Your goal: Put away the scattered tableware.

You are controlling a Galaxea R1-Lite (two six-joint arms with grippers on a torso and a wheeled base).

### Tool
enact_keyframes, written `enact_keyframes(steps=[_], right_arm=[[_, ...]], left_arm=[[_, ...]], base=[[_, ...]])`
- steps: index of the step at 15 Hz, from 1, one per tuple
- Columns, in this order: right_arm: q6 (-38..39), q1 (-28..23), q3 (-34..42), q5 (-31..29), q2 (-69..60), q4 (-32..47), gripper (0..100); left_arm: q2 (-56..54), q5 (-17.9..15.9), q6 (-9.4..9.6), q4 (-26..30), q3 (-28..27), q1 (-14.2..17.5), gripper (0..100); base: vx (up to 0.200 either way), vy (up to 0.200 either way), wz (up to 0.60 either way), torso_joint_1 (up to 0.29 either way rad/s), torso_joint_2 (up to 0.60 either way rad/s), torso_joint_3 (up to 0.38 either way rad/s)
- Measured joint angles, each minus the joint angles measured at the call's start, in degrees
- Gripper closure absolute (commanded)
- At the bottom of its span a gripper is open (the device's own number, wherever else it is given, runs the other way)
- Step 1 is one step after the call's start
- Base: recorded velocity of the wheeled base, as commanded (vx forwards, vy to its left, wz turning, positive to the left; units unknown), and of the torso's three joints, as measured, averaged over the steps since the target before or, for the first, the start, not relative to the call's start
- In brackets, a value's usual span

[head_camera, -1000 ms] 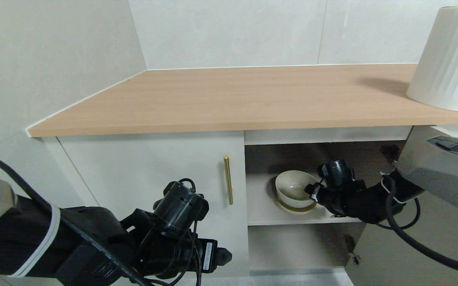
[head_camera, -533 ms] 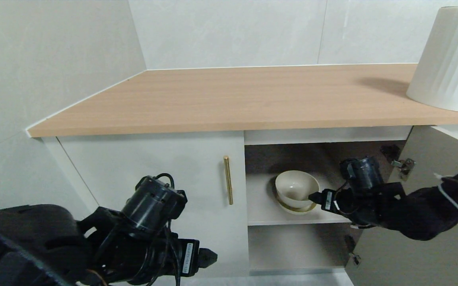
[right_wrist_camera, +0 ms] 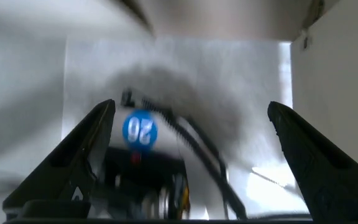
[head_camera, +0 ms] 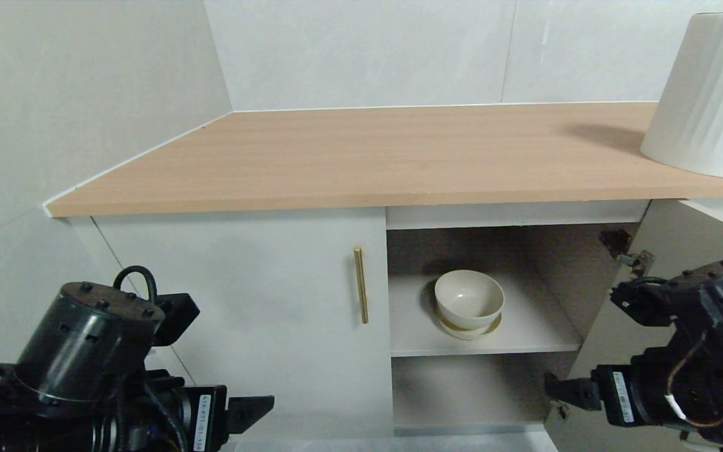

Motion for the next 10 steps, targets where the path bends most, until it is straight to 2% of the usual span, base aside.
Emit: enact_keyframes(steps=[1, 4, 8, 10], right_arm=[[0.0, 0.4, 0.3, 0.0, -2.6, 2.4, 0], [-0.3, 0.7, 1.4, -0.9, -5.3, 2.5, 0], [-0.9, 0.9, 1.5, -2.4, -5.4, 2.4, 0], [-0.9, 0.9, 1.6, -2.5, -5.6, 2.4, 0]], left_arm=[[-0.8, 0.1, 0.63, 0.0, 0.0, 0.5, 0], [-1.5, 0.2, 2.99, -0.1, -1.1, 0.7, 0], [0.2, 0.5, 3.12, -0.2, -1.6, -0.2, 0], [1.3, 0.5, 2.99, -0.2, -1.6, -0.3, 0]], base=[[0.0, 0.0, 0.0, 0.0, 0.0, 0.0], [0.0, 0.0, 0.0, 0.0, 0.0, 0.0], [0.0, 0.0, 0.0, 0.0, 0.0, 0.0], [-0.2, 0.0, 0.0, 0.002, 0.0, 0.002]])
